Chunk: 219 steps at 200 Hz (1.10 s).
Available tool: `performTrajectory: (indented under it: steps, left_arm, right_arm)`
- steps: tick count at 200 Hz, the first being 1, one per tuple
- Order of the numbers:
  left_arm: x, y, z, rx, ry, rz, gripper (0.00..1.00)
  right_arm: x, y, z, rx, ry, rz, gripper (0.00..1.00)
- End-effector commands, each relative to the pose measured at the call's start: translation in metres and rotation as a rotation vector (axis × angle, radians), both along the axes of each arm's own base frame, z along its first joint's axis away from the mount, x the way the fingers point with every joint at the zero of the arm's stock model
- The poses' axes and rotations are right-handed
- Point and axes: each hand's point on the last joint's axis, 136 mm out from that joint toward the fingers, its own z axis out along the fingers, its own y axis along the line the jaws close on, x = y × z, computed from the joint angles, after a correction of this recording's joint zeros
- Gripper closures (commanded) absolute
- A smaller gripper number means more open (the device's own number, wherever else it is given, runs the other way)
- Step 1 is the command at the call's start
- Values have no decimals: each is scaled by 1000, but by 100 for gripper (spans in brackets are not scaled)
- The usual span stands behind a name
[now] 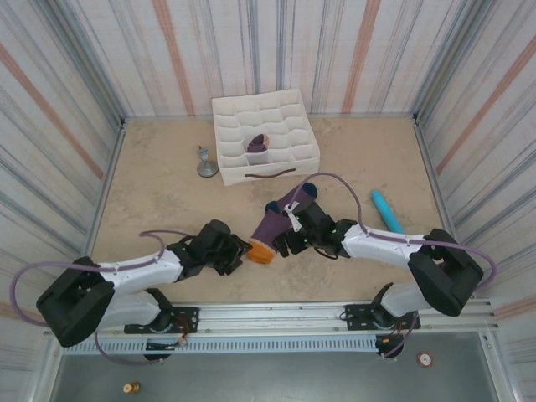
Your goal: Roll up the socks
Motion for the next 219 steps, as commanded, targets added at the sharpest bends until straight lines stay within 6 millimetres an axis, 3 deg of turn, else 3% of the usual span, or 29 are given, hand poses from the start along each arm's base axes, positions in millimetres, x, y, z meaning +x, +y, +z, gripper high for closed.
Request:
performTrajectory:
  steps: [1, 38, 104, 146, 186, 219]
  left_arm:
    - [1, -14, -4, -51, 21, 8, 42]
    - [2, -24, -10, -32, 35, 4, 51]
    - [2, -14, -16, 20, 44, 20, 73]
    - [3, -12, -11, 25, 39, -5, 90]
    - [5, -15, 5, 38, 14, -70, 91]
    - [5, -18, 8, 21, 19, -93, 92]
  right_arm:
    - [-7, -7, 0, -24, 6, -26, 0]
    - [-18, -14, 3, -38, -21, -8, 0]
    - [-36, -18, 12, 12, -81, 56, 4]
    - [-52, -1, 15, -29, -197, 199, 5]
    - [-59, 22, 18, -66, -303, 313, 16]
    - [-60, 44, 16, -91, -376, 386, 17]
